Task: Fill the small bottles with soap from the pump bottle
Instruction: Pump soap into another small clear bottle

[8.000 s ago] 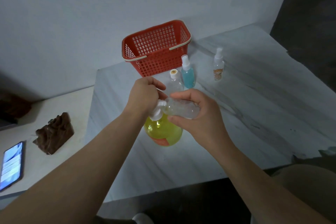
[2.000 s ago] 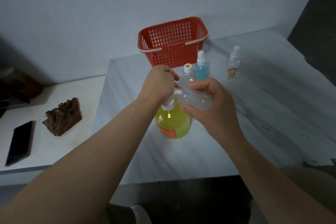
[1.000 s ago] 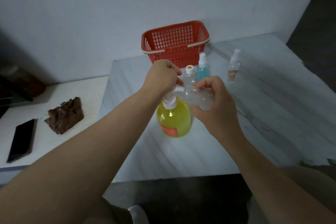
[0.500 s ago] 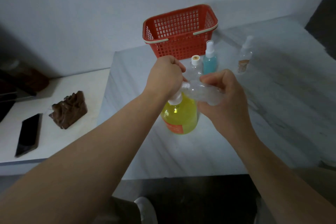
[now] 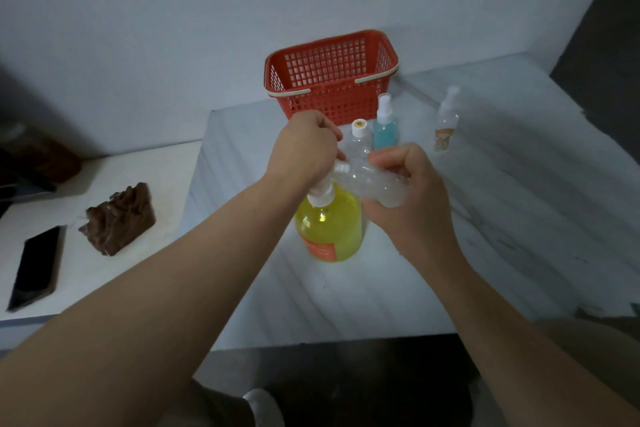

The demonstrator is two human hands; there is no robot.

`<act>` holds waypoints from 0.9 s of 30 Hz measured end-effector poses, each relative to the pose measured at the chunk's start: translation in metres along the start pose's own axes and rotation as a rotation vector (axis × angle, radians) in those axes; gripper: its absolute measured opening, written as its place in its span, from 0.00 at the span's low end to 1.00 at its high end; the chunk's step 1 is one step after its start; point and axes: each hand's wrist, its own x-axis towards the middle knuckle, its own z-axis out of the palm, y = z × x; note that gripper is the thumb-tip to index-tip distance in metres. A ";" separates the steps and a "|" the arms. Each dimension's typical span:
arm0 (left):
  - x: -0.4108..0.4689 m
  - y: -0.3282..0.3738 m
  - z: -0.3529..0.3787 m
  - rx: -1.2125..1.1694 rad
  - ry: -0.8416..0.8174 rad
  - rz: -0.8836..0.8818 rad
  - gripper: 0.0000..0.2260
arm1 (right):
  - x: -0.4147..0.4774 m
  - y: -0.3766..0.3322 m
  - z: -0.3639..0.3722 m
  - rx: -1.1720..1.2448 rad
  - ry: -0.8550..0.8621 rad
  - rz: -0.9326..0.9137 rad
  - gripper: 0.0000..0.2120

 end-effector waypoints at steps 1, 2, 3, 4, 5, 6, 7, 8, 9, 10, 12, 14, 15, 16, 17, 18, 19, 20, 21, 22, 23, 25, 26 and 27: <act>0.000 0.001 -0.001 0.007 -0.003 0.007 0.13 | 0.000 0.000 0.000 -0.003 0.001 -0.005 0.22; 0.000 0.002 -0.002 0.004 -0.011 0.006 0.13 | 0.000 -0.001 -0.001 -0.006 0.003 -0.010 0.22; -0.001 0.004 -0.003 -0.004 -0.020 0.002 0.13 | 0.000 -0.002 -0.001 -0.010 0.006 -0.021 0.22; -0.001 0.005 -0.004 -0.010 -0.027 -0.001 0.13 | -0.001 -0.003 -0.002 -0.015 0.007 -0.031 0.22; -0.002 0.005 -0.005 -0.013 -0.032 -0.004 0.13 | -0.001 -0.003 -0.003 -0.022 0.008 -0.040 0.22; -0.002 0.006 -0.006 -0.010 -0.037 -0.005 0.13 | -0.001 -0.004 -0.003 -0.027 0.008 -0.048 0.22; -0.003 0.007 -0.007 -0.002 -0.041 -0.003 0.13 | -0.001 -0.004 -0.004 -0.031 0.009 -0.056 0.22; -0.004 0.008 -0.008 0.008 -0.044 0.003 0.13 | -0.001 -0.004 -0.004 -0.033 0.010 -0.061 0.22; -0.004 0.008 -0.008 0.014 -0.049 0.008 0.13 | -0.001 -0.004 -0.004 -0.035 0.010 -0.064 0.23; -0.004 0.008 -0.007 0.017 -0.053 0.010 0.13 | -0.001 -0.004 -0.004 -0.036 0.010 -0.065 0.23; -0.005 0.006 -0.005 0.013 -0.056 0.003 0.13 | -0.001 -0.003 -0.003 -0.031 0.010 -0.061 0.23; -0.005 0.003 -0.003 0.000 -0.049 -0.007 0.13 | -0.001 -0.002 -0.002 -0.018 0.013 -0.053 0.22; -0.006 0.001 -0.002 -0.004 -0.043 -0.010 0.13 | -0.002 -0.001 -0.002 -0.009 0.017 -0.048 0.22; -0.006 -0.001 -0.002 -0.006 -0.036 -0.014 0.14 | -0.003 -0.001 0.000 0.003 0.022 -0.047 0.22; -0.005 -0.003 -0.002 -0.013 -0.034 -0.022 0.15 | -0.004 -0.001 0.001 0.013 0.027 -0.045 0.22; -0.004 -0.004 -0.001 -0.020 -0.037 -0.034 0.15 | -0.005 0.000 0.002 0.017 0.027 -0.038 0.23; -0.004 -0.005 0.000 -0.024 -0.037 -0.045 0.15 | -0.005 0.000 0.002 0.017 0.024 -0.033 0.23; -0.003 -0.006 0.001 -0.024 -0.035 -0.052 0.16 | -0.004 0.001 0.003 0.016 0.020 -0.032 0.23; -0.003 -0.006 0.002 -0.022 -0.031 -0.055 0.16 | -0.003 0.001 0.002 0.015 0.017 -0.034 0.23; -0.003 -0.007 0.003 -0.019 -0.026 -0.057 0.16 | -0.002 0.002 0.002 0.014 0.012 -0.033 0.24; -0.002 -0.008 0.004 -0.016 -0.023 -0.060 0.16 | -0.002 0.003 0.002 0.014 0.006 -0.029 0.24; -0.001 -0.009 0.004 -0.015 -0.017 -0.070 0.16 | -0.002 0.003 0.003 0.021 0.003 -0.021 0.26; -0.001 -0.010 0.005 -0.016 -0.014 -0.073 0.16 | -0.003 0.003 0.004 0.023 0.006 -0.018 0.26; 0.000 -0.010 0.005 -0.014 -0.006 -0.074 0.16 | -0.003 0.003 0.004 0.024 0.009 -0.016 0.26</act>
